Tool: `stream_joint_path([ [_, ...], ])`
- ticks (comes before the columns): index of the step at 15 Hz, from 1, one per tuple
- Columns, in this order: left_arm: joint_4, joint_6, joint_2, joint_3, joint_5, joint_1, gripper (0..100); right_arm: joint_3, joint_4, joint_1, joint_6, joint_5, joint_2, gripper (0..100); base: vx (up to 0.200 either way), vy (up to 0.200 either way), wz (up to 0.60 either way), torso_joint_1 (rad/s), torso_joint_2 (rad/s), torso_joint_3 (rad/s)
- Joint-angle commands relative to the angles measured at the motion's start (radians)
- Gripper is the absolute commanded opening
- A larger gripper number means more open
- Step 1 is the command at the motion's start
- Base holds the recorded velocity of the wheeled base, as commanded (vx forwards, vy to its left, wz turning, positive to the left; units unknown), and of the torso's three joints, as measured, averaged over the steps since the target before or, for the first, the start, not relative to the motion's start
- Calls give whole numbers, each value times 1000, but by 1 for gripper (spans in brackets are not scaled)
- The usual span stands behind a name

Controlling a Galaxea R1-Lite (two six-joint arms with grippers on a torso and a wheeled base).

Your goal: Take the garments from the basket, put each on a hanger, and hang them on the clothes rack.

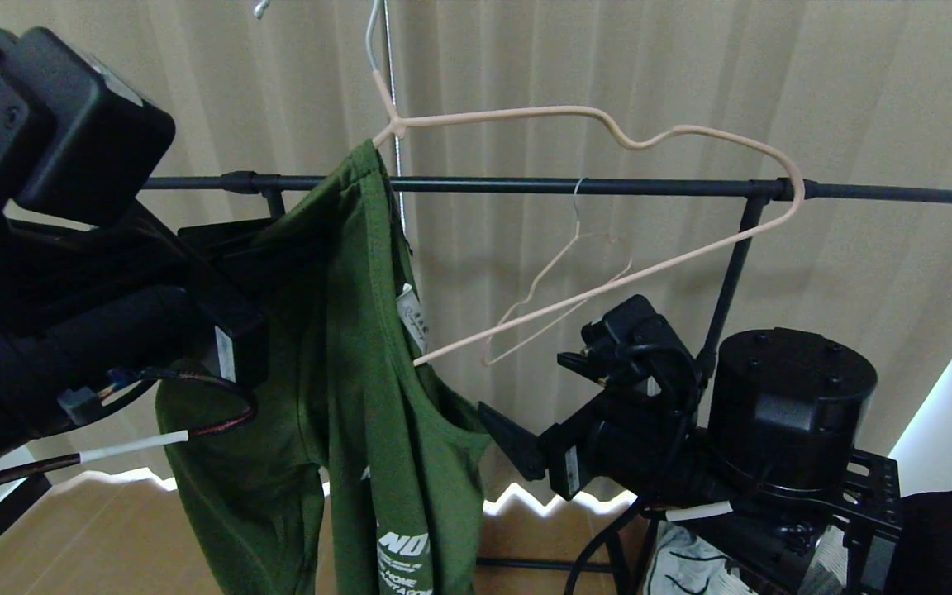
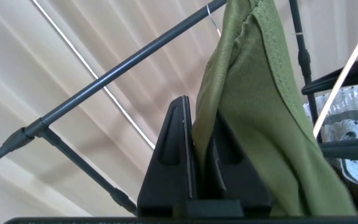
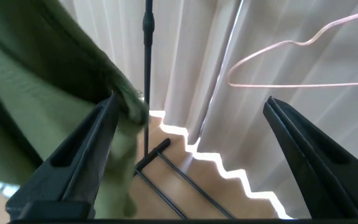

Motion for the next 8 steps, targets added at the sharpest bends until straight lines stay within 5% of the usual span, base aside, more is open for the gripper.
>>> stream_joint_path([
  [1, 0, 0, -1, 1, -1, 0, 0, -9, 1, -10, -1, 0, -14, 100, 0, 0, 0, 0, 0, 0],
  [8, 0, 0, 0, 0, -2, -16, 0, 48, -2, -4, -12, 2, 28, 100, 0, 0, 0, 0, 0, 0],
])
